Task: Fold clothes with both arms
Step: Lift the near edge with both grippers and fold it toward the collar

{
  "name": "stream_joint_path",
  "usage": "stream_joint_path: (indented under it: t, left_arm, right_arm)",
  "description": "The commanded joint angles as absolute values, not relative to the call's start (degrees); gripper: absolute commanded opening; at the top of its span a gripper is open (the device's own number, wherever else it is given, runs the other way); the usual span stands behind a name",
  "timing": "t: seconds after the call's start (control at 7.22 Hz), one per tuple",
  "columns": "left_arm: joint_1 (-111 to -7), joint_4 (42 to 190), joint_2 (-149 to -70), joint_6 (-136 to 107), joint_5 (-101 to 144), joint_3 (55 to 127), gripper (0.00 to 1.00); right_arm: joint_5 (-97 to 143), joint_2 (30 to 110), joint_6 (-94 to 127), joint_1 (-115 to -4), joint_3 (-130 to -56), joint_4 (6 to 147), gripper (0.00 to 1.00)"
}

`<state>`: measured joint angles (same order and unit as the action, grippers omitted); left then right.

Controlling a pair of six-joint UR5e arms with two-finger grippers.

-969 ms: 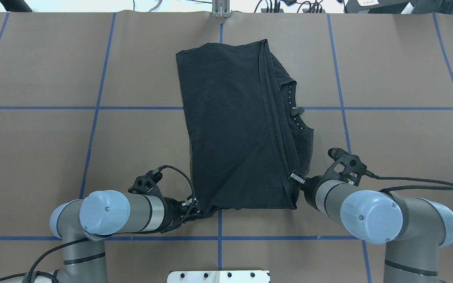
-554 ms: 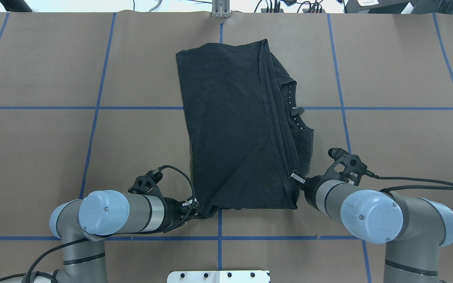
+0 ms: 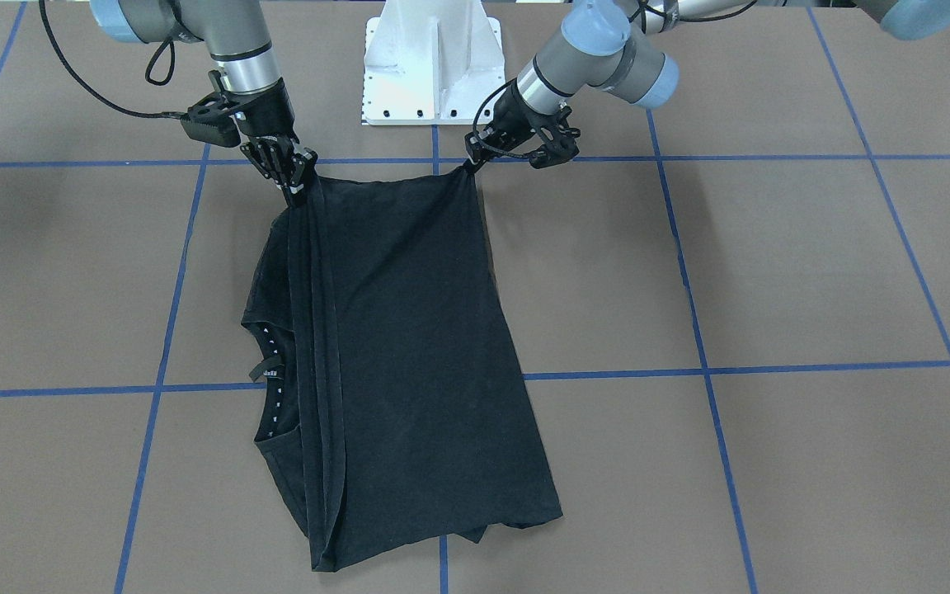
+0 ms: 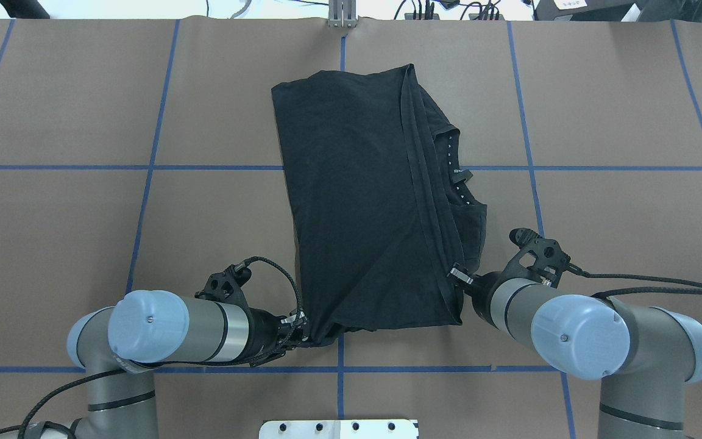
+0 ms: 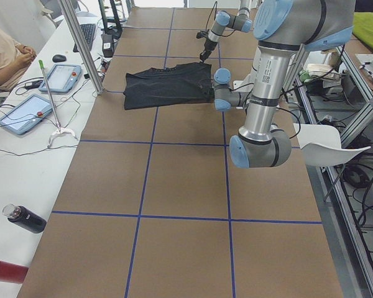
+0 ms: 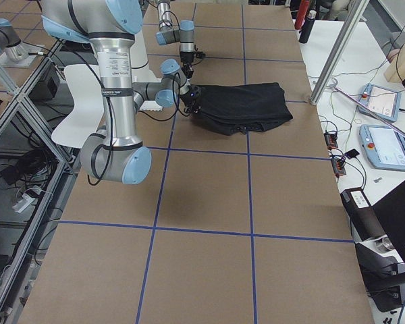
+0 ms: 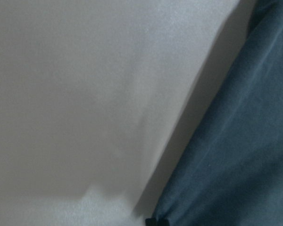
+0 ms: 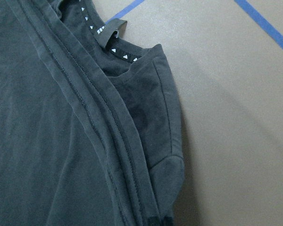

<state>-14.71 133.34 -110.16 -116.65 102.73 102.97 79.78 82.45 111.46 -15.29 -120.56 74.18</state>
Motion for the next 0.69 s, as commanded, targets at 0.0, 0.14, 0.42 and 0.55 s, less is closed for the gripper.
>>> stream_joint_path:
  t: [0.0, 0.14, 0.42, 0.55]
  left_arm:
    - [-15.2, 133.3, -105.5, -116.3, 105.5, 110.2, 0.00]
    - [-15.3, 133.3, -102.9, -116.3, 105.9, 114.0, 0.00]
    - [-16.0, 133.3, -101.5, -116.4, 105.8, 117.9, 0.00]
    - [-17.2, 133.3, -101.5, -116.4, 105.9, 118.5, 0.00]
  right_arm:
    - [82.6, 84.7, 111.6, -15.3, -124.8, 74.2, 0.00]
    - [84.7, 86.6, 111.6, -15.3, -127.5, 74.1, 0.00]
    - [90.8, 87.4, 113.1, -15.6, -132.3, 74.0, 0.00]
    - [93.2, 87.4, 114.0, -16.2, -134.3, 74.0, 0.00]
